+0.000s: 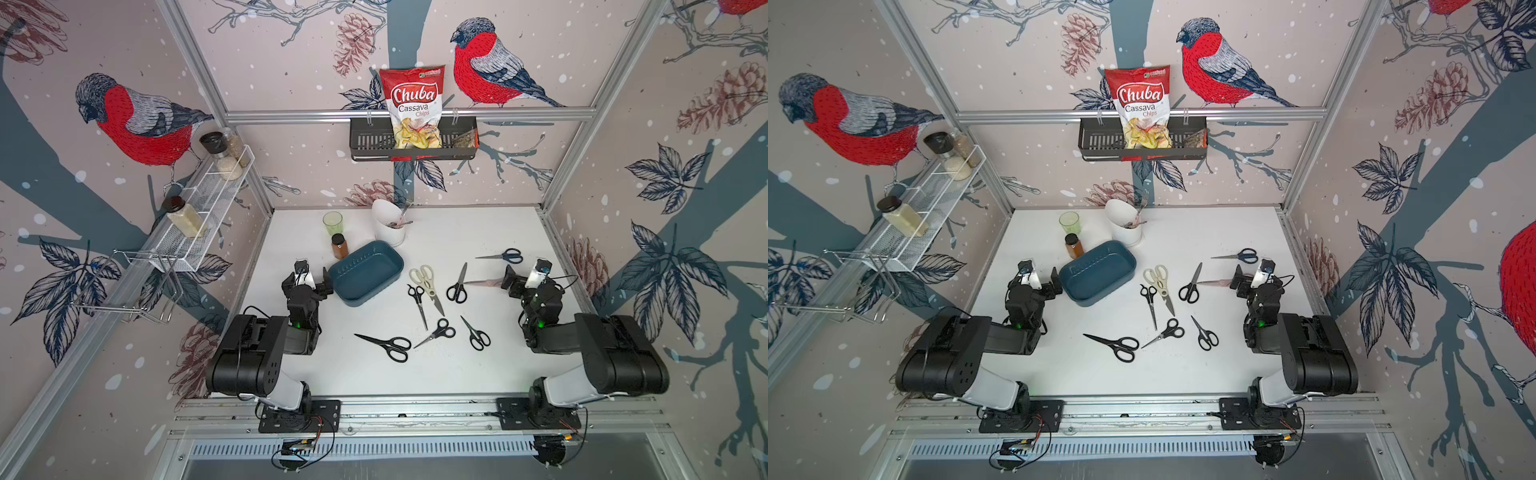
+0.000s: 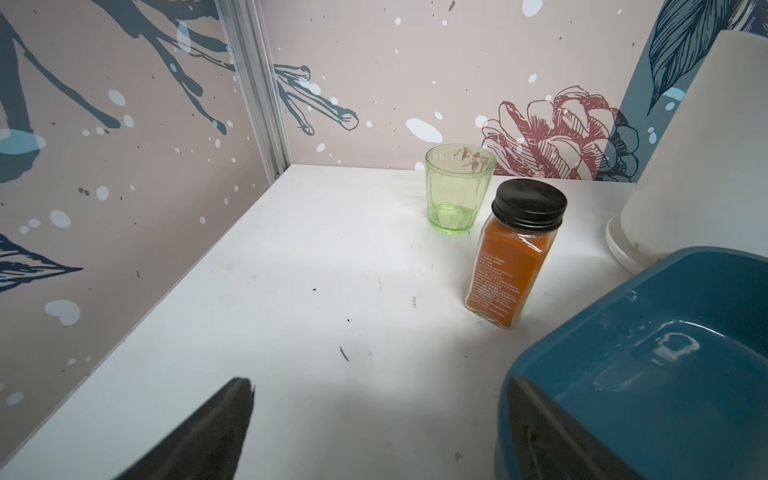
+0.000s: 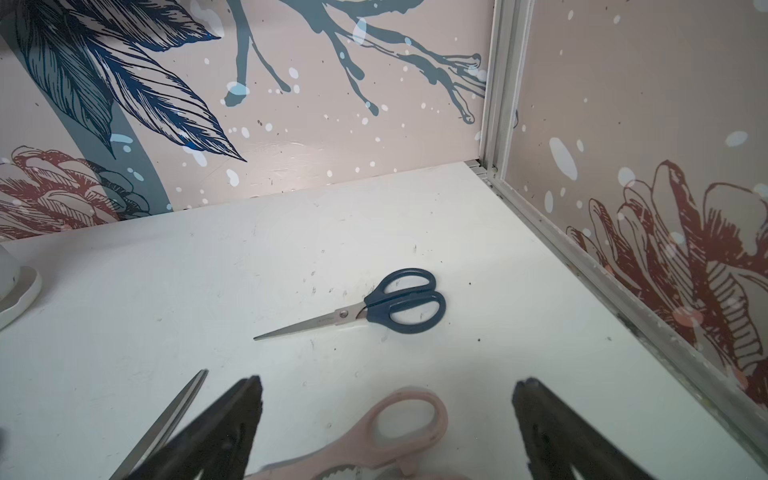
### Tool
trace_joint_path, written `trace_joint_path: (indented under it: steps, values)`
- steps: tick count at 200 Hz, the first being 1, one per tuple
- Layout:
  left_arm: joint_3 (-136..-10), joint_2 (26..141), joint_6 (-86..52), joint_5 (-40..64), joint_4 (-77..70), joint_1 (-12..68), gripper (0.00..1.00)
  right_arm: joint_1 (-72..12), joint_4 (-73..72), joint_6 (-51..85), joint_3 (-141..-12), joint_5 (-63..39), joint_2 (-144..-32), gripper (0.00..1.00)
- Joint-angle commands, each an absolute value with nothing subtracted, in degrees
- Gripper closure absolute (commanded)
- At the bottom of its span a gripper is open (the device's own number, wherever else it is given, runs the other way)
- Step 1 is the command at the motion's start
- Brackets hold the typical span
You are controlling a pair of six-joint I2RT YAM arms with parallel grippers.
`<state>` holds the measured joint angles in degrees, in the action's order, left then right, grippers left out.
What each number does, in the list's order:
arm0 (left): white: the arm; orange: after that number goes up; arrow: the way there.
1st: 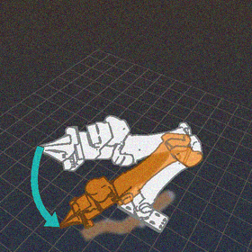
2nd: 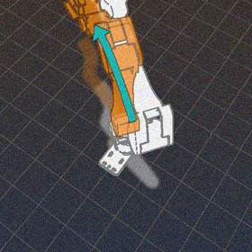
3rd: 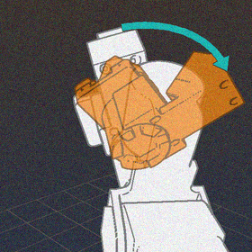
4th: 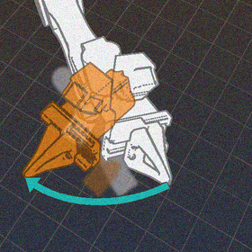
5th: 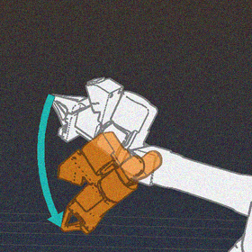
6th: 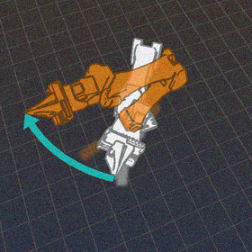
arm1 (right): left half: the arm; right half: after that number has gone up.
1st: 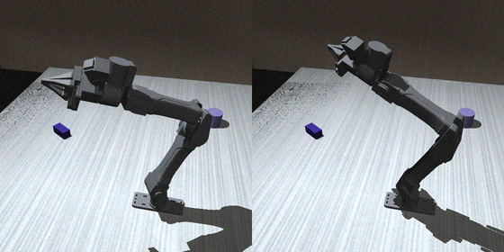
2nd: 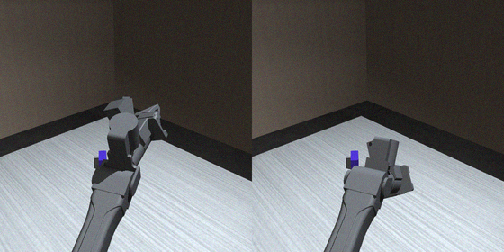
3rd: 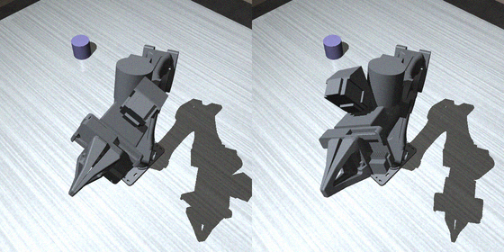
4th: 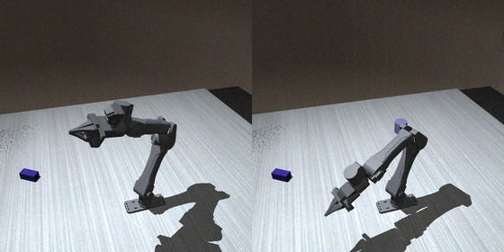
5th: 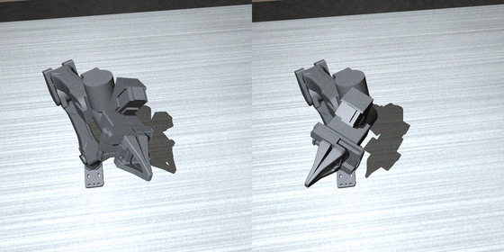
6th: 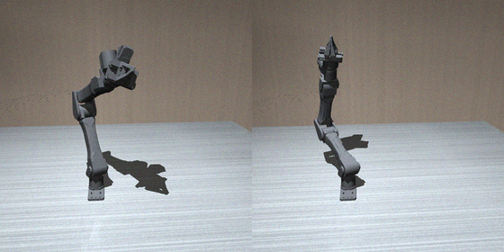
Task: Put the scissors into the storage box
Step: Pick up the scissors from the center of the board.
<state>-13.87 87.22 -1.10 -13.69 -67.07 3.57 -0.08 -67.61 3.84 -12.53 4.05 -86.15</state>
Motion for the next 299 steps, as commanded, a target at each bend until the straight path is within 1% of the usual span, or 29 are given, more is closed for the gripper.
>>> trace_joint_path:
  steps: [1,101,166,177,184,194,209,223,244,254,272,288,299]
  values:
    - [-14.15,87.28,-0.79,-13.36,-69.78,3.69,0.02,-0.18,-70.0,3.03,-12.83,3.59,-86.13,0.0]
    - [-14.41,87.3,-0.89,-12.68,-69.44,3.43,0.02,0.09,-69.95,3.2,-12.93,3.12,-86.08,0.0]
    - [-14.69,87.19,-1.5,-10.66,-68.58,2.31,0.02,1.32,-70.82,3.91,-12.24,0.56,-85.72,0.0]
    - [-14.56,86.97,-1.54,-11.18,-68.83,2.41,0.02,1.57,-71.53,4.64,-11.73,1.76,-84.98,0.0]
    - [-15.27,86.03,-2.1,-12.82,-66.91,2.53,0.02,1.67,-71.36,5.25,-11.29,2.88,-83.72,0.01]
    - [-17.65,83.53,-2.53,-14.62,-60.4,2.67,0.02,1.76,-70.0,5.85,-10.91,4.19,-81.41,0.02]
    - [-23.35,79.9,-2.3,-15.5,-46.36,3.0,0.02,1.38,-64.28,6.48,-11.77,6.53,-77.13,0.04]
    - [-28.36,77.33,-3.16,-17.88,-34.62,4.47,0.02,0.15,-55.19,7.17,-14.51,7.53,-73.32,0.07]
    - [-34.94,75.39,-7.59,-21.68,-20.8,7.49,0.02,-4.48,-40.26,8.93,-21.23,10.87,-70.42,0.1]
    - [-37.48,74.7,-11.03,-21.86,-15.44,8.53,0.02,-8.15,-33.9,8.78,-24.74,12.68,-70.3,0.11]
    - [-39.9,72.75,-20.39,-21.93,-7.17,9.49,0.03,-15.96,-21.09,9.91,-32.51,18.82,-71.53,0.13]
    - [-38.69,69.94,-30.4,-21.67,-1.29,9.44,0.03,-24.14,-8.42,11.37,-40.85,22.86,-75.04,0.13]
    - [-36.75,67.95,-36.38,-20.98,1.91,9.49,0.03,-29.86,-0.78,12.1,-46.05,23.72,-77.2,0.14]
